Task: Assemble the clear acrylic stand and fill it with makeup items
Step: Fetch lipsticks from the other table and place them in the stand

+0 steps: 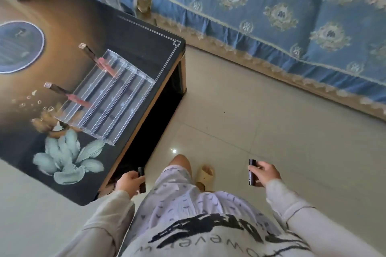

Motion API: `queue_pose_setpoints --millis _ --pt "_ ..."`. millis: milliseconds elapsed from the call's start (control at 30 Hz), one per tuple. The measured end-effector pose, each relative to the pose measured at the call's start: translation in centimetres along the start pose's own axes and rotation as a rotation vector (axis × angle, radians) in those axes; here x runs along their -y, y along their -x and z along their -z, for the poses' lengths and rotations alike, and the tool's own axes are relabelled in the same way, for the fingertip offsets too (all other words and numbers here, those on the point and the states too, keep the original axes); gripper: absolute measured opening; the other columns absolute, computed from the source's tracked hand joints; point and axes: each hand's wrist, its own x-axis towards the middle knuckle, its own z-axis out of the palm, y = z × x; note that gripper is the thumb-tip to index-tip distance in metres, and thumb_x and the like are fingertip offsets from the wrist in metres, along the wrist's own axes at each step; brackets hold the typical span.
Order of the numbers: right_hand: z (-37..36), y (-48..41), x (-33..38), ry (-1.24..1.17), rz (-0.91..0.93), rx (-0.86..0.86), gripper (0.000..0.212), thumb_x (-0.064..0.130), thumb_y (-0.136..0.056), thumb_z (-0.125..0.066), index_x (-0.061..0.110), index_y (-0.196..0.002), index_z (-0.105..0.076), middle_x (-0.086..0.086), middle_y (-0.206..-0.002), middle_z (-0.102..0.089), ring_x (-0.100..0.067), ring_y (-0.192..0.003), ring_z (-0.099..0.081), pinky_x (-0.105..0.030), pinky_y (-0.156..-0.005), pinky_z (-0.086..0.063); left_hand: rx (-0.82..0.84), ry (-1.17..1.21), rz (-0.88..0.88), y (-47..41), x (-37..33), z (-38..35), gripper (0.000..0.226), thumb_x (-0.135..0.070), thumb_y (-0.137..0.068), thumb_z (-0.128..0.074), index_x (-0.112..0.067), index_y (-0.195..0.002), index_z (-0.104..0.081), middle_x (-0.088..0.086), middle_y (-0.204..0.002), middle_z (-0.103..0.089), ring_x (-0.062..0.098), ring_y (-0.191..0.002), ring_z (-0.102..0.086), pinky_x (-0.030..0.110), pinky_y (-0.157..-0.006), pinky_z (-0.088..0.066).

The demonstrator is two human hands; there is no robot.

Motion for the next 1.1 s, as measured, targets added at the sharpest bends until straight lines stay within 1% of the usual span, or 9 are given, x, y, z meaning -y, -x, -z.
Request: queue_pose_setpoints --millis 167,333,467,533,700,800,933,1000,1100 --pt "-0.3 -3.1 4.3 0.11 0.02 0.051 0.02 0.005 -0.084 -0.061 0.0 -0.103 -0.061 -0.014 -0.091 -0.057 -0.026 -0.08 -0.055 -0.026 -0.045 -0.05 -0.016 0.108 0.078 -0.4 -1.4 -0.8 0.031 -0.006 -0.086 -0.058 -0.01 -0.058 -0.045 0.013 -0.072 -0.052 0.02 -0.053 -0.044 0.025 -0.048 -0.04" --pt "-1.4 -6.2 8.0 0.192 -0.012 0.061 0.019 0.006 -0.084 -0.061 0.003 -0.102 -0.061 -0.015 -0.089 -0.058 -0.028 -0.074 -0.056 -0.019 -0.033 -0.048 -0.013 0.154 0.096 -2.3 -4.4 -0.3 0.016 -0.008 -0.086 -0.058 -0.008 -0.071 -0.051 0.014 -0.084 -0.057 0.023 -0.065 -0.052 0.026 -0.053 -0.044" --pt "-1.9 -8.0 11.8 0.265 -0.014 0.057 0.024 0.006 -0.083 -0.063 0.001 -0.106 -0.061 -0.016 -0.087 -0.06 -0.028 -0.068 -0.057 -0.022 -0.039 -0.049 -0.009 0.161 0.067 -3.8 -8.1 2.1 0.011 -0.015 -0.087 -0.058 -0.006 -0.079 -0.055 0.01 -0.08 -0.058 0.023 -0.073 -0.054 0.035 -0.072 -0.052" --pt "-2.3 -8.8 13.8 0.288 -0.011 0.057 0.027 0.005 -0.083 -0.063 -0.002 -0.109 -0.061 -0.016 -0.088 -0.059 -0.029 -0.071 -0.056 -0.026 -0.043 -0.05 -0.016 0.187 0.063 -4.5 -9.8 3.4 0.02 -0.015 -0.085 -0.059 -0.012 -0.067 -0.052 0.006 -0.07 -0.055 0.022 -0.07 -0.053 0.037 -0.077 -0.054" --pt "-4.5 -10.4 19.8 0.341 0.037 0.096 0.028 0.003 -0.084 -0.062 -0.004 -0.111 -0.059 -0.015 -0.092 -0.055 -0.028 -0.078 -0.054 -0.019 -0.029 -0.044 -0.048 0.27 0.078 -6.0 -12.4 6.1 0.025 -0.017 -0.084 -0.061 -0.017 -0.062 -0.049 0.005 -0.067 -0.054 0.023 -0.073 -0.053 0.03 -0.071 -0.048" --pt "-6.6 -11.3 23.1 0.41 0.07 0.153 0.029 0.003 -0.084 -0.062 -0.005 -0.112 -0.058 -0.015 -0.091 -0.055 -0.028 -0.077 -0.054 -0.024 -0.037 -0.047 -0.09 0.311 0.127 -6.2 -12.7 6.7 0.021 -0.017 -0.084 -0.061 -0.013 -0.066 -0.053 0.011 -0.077 -0.06 0.023 -0.075 -0.054 0.033 -0.079 -0.052" --pt "-10.1 -12.8 27.6 0.524 0.151 0.238 0.03 0.005 -0.084 -0.063 -0.003 -0.113 -0.058 -0.015 -0.093 -0.054 -0.028 -0.08 -0.053 -0.027 -0.039 -0.05 -0.145 0.426 0.225 -6.2 -12.1 6.6 0.023 -0.016 -0.084 -0.063 0.0 -0.1 -0.064 0.022 -0.105 -0.068 0.032 -0.089 -0.063 0.035 -0.083 -0.052" --pt "-11.8 -13.4 29.7 0.608 0.184 0.289 0.031 0.004 -0.084 -0.063 -0.003 -0.114 -0.057 -0.015 -0.094 -0.053 -0.028 -0.08 -0.052 -0.036 -0.054 -0.05 -0.175 0.469 0.288 -5.7 -11.7 6.2 0.026 -0.016 -0.084 -0.062 0.001 -0.103 -0.064 0.022 -0.107 -0.068 0.035 -0.1 -0.064 0.036 -0.084 -0.052" --pt "-14.3 -14.2 32.5 0.704 0.225 0.378 0.035 0.003 -0.085 -0.061 -0.005 -0.118 -0.054 -0.016 -0.095 -0.051 -0.028 -0.083 -0.05 -0.038 -0.059 -0.048 -0.205 0.543 0.365 -4.9 -11.3 5.2 0.024 -0.015 -0.085 -0.061 0.003 -0.101 -0.065 0.024 -0.106 -0.068 0.036 -0.101 -0.064 0.038 -0.085 -0.052"
